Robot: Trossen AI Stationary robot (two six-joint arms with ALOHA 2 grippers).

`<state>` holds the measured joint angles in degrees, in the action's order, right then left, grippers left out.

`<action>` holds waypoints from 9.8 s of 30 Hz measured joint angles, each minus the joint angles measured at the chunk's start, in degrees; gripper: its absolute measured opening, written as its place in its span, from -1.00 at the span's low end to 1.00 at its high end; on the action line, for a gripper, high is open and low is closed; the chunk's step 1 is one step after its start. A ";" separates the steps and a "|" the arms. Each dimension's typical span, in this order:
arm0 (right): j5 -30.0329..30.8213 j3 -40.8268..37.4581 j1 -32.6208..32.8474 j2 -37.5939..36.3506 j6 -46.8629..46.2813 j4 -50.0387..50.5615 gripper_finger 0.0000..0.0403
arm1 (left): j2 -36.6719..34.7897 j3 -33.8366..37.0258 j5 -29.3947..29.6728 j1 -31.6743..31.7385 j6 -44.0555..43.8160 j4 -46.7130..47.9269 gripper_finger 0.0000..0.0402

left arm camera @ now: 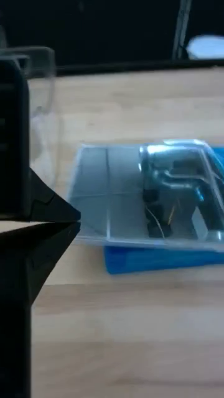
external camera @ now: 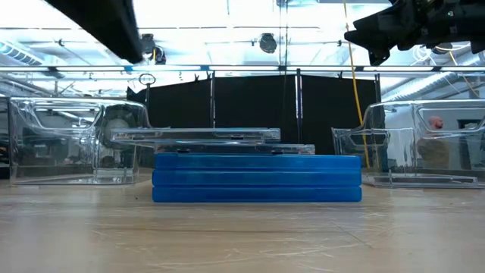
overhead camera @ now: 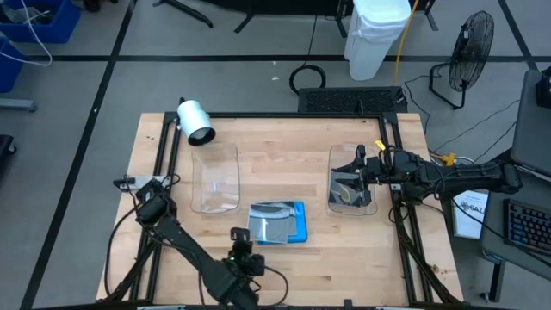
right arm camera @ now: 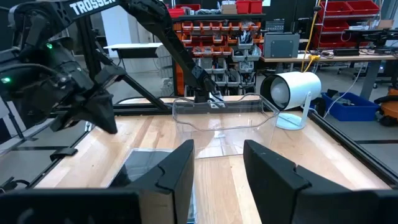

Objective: Pick & place jewel cases by type
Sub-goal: Put the black CD case into the right transparent bin

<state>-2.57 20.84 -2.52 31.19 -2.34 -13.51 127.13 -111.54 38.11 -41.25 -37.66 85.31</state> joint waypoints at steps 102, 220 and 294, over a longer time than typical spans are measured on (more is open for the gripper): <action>-0.02 0.00 0.00 0.01 -1.45 -1.41 -0.36 | 0.00 15.68 2.64 6.44 5.61 -6.84 -0.83; -7.91 2.55 0.02 28.62 -1.23 -40.58 0.27 | -53.20 81.98 -42.80 35.71 40.09 -130.14 -0.84; 20.84 17.25 10.52 4.05 -23.04 42.59 -0.92 | -63.34 81.98 -40.63 35.08 28.49 -122.55 -0.21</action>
<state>18.28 38.09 8.00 35.24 -25.38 29.08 63.79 -29.56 -2.52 -6.17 -9.17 -37.23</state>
